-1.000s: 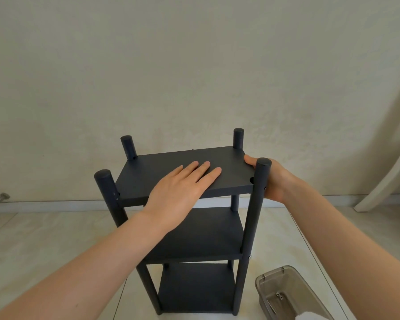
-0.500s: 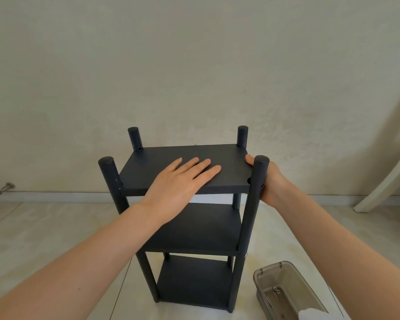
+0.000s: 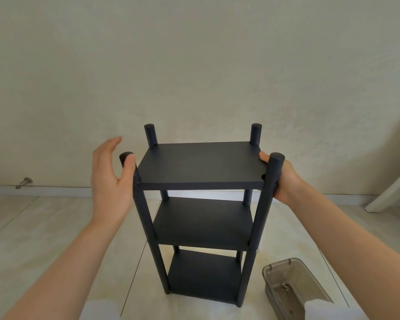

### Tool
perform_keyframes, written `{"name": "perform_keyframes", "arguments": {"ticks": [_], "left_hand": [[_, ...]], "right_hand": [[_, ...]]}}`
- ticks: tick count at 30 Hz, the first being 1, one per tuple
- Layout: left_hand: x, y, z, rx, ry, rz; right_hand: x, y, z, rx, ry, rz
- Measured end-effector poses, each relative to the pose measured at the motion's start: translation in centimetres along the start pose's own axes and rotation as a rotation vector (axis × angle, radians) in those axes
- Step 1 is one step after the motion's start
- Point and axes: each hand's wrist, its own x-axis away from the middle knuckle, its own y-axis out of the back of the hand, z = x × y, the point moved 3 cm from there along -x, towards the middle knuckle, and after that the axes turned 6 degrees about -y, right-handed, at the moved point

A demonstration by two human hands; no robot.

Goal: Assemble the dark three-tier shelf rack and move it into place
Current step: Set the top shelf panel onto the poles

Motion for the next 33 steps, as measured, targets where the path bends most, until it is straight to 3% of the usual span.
{"name": "perform_keyframes", "arguments": {"ticks": [3,6,9,12,16,33], "left_hand": [[0.5,-0.2,1.1,0.267,0.386,-0.018],[0.6,-0.8,1.9,0.418,0.718,0.065],[1.1,-1.1,2.7,0.522,0.895,0.196],[0.9,-1.3,2.5,0.539,0.889,0.264],[0.5,-1.8,1.8,0.639,0.847,0.254],[0.3,-2.5,2.6,0.652,0.816,0.243]], "right_hand": [[0.4,0.0,-0.1,-0.014,-0.005,0.020],[0.9,0.0,-0.2,-0.045,-0.057,0.044],[1.4,0.1,0.0,-0.038,-0.076,0.030],[2.0,-0.1,0.2,-0.045,-0.085,0.020],[2.1,-0.4,-0.2,-0.084,-0.090,0.019],[1.5,-0.4,0.2,-0.087,0.001,-0.035]]}}
